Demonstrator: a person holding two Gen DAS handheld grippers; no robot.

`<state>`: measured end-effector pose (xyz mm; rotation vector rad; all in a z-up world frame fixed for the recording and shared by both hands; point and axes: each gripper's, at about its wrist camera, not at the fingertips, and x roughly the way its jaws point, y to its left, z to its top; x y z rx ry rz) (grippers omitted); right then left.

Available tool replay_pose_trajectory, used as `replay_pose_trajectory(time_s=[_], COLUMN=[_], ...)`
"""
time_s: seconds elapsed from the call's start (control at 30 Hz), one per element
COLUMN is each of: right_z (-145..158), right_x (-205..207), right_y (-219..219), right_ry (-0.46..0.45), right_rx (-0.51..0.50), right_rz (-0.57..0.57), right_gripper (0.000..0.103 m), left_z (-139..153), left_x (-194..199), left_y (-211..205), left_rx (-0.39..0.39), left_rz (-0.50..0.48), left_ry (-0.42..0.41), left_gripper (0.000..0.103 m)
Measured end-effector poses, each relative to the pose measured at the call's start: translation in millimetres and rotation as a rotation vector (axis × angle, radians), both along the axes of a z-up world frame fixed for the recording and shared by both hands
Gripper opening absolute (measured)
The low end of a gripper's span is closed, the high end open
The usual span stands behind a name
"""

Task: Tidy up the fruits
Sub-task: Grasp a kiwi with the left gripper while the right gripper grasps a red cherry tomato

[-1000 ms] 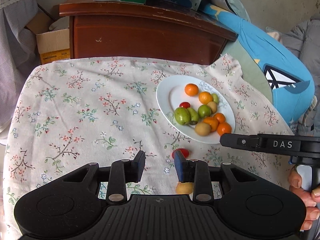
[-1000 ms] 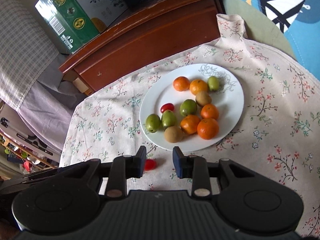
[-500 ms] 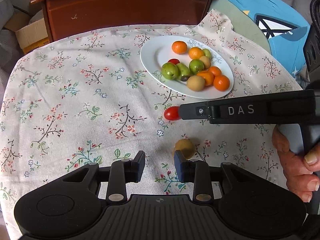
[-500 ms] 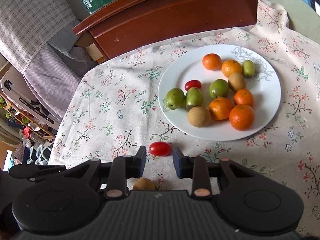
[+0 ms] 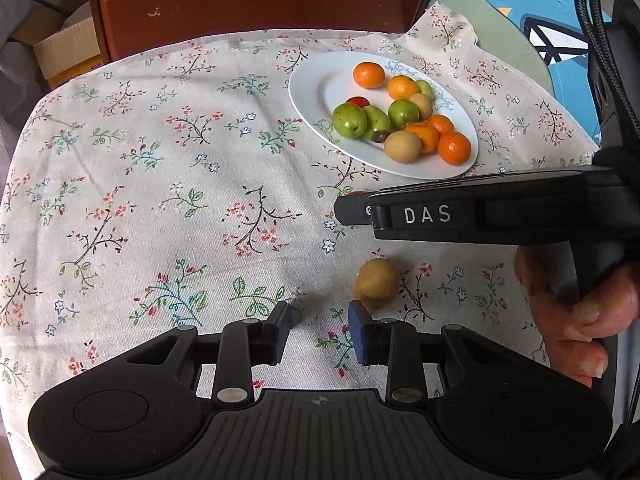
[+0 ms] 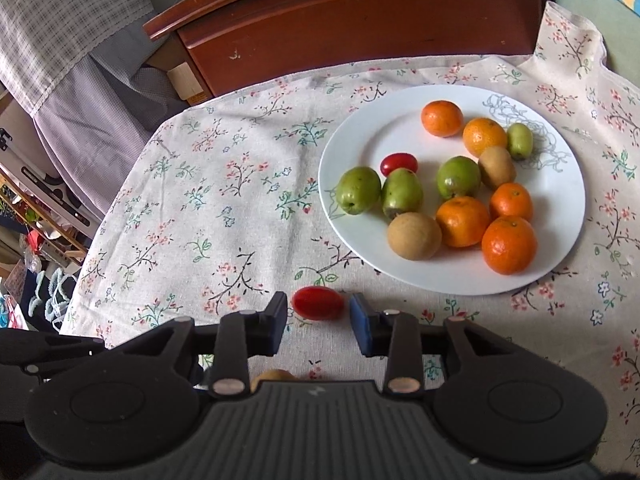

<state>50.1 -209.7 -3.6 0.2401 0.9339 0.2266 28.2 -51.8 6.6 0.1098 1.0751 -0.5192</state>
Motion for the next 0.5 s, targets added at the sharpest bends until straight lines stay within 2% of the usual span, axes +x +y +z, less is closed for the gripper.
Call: replay_pose_trajectory(time_s=[0.13, 0.23, 0.4, 0.5], right_z=[-1.6, -1.3, 3.5, 14.3], right_x=[1.2, 1.3, 0.7, 0.3], right_y=[4.8, 8.5, 4.7, 0.7], right_ry=[-0.01, -0.017, -0.008, -0.033], right_rx=[-0.024, -0.06, -0.033, -0.021], right_rz=[0.012, 0.031, 0.029, 0.015], right_gripper=[0.036, 0.031, 0.03, 0.03], left_z=[0.6, 0.6, 1.7, 1.7], left_x=[0.8, -0.4, -2.6, -6.8], left_y=[0.7, -0.4, -3.7, -10.3], left_rx=[-0.024, -0.031, -0.087, -0.115], left_rz=[-0.001, -0.011, -0.048, -0.091], left_ry=[0.012, 0.015, 0.017, 0.006], left_gripper=[0.031, 0.031, 0.031, 0.031])
